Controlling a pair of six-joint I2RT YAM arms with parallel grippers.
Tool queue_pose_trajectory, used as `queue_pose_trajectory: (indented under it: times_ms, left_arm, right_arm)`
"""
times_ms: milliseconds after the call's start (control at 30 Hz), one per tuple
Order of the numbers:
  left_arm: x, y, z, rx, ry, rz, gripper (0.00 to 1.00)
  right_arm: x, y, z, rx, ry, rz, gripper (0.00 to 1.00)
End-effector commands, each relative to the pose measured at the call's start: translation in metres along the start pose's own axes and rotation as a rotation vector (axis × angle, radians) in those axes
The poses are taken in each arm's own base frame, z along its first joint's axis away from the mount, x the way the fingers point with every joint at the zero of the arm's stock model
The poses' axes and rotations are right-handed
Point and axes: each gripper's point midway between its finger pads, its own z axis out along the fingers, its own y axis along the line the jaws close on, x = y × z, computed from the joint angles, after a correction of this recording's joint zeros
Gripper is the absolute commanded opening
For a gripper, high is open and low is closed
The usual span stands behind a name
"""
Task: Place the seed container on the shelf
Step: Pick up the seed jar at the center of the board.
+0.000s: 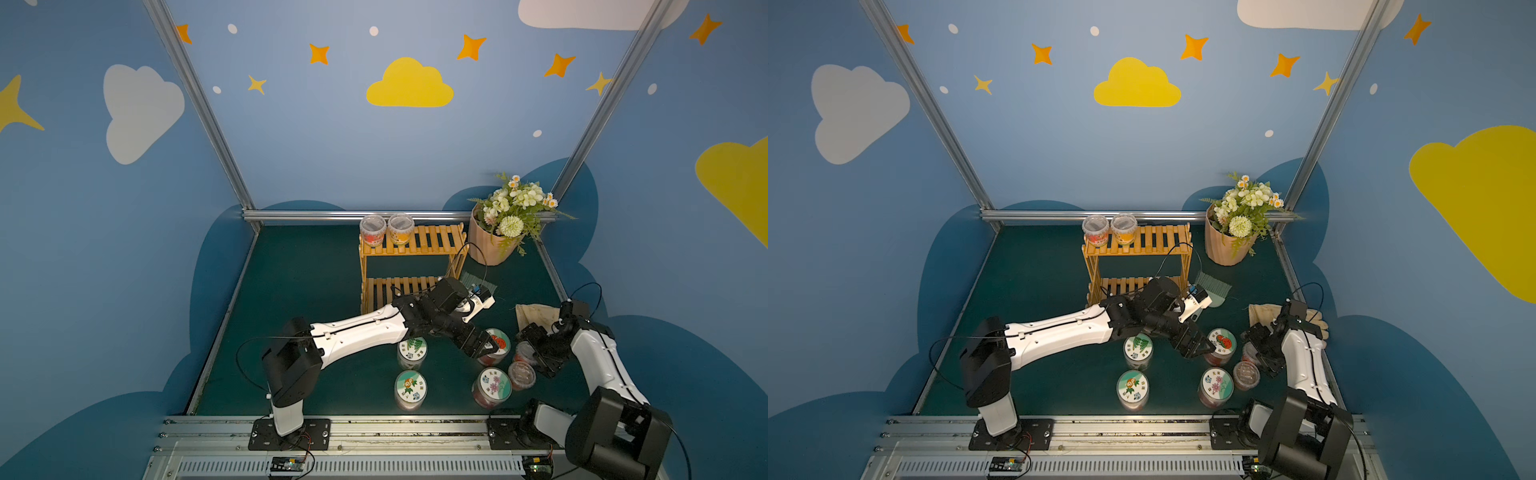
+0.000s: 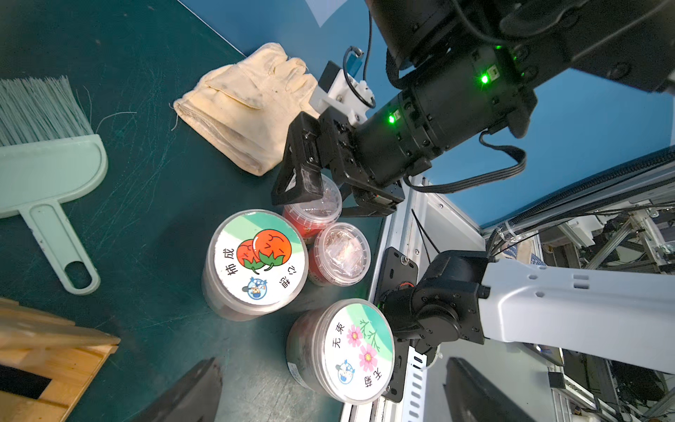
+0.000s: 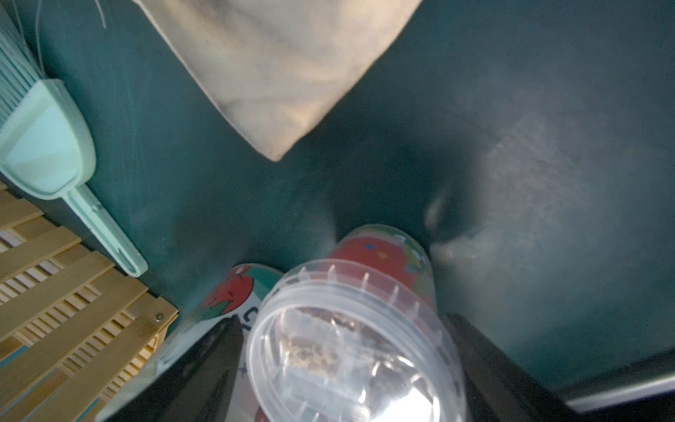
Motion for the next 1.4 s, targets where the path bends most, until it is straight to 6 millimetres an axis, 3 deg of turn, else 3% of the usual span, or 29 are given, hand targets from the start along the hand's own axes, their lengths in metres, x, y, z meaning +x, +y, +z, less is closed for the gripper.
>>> queue_pose_trajectory:
  times_ms: [0, 300, 433, 667, 900, 1367]
  left_arm:
    - [0.005, 0.001, -0.003, 0.011, 0.02, -0.002, 1.0]
    - [0.005, 0.011, -0.006, -0.019, 0.018, -0.018, 1.0]
    - [0.003, 0.013, -0.009, -0.026, 0.014, -0.022, 1.0]
    - [0.002, 0.014, -0.01, -0.032, 0.012, -0.03, 1.0]
    - [0.004, 0.014, -0.011, -0.03, 0.014, -0.04, 1.0]
    - [0.002, 0.012, -0.011, -0.025, 0.01, -0.034, 1.0]
  right_arm:
    - [-0.001, 0.01, 0.004, -0.041, 0.006, -0.016, 0.85]
    - [-0.005, 0.014, 0.004, -0.039, -0.011, -0.042, 0.77]
    - [-0.014, 0.024, 0.004, -0.085, -0.044, -0.067, 0.75]
    - [-0.021, 0.037, 0.009, -0.126, -0.015, -0.104, 0.79]
    - [-0.014, 0.026, 0.01, -0.053, 0.043, -0.115, 0.94]
    - [-0.005, 0.017, 0.005, 0.009, 0.026, -0.152, 0.92]
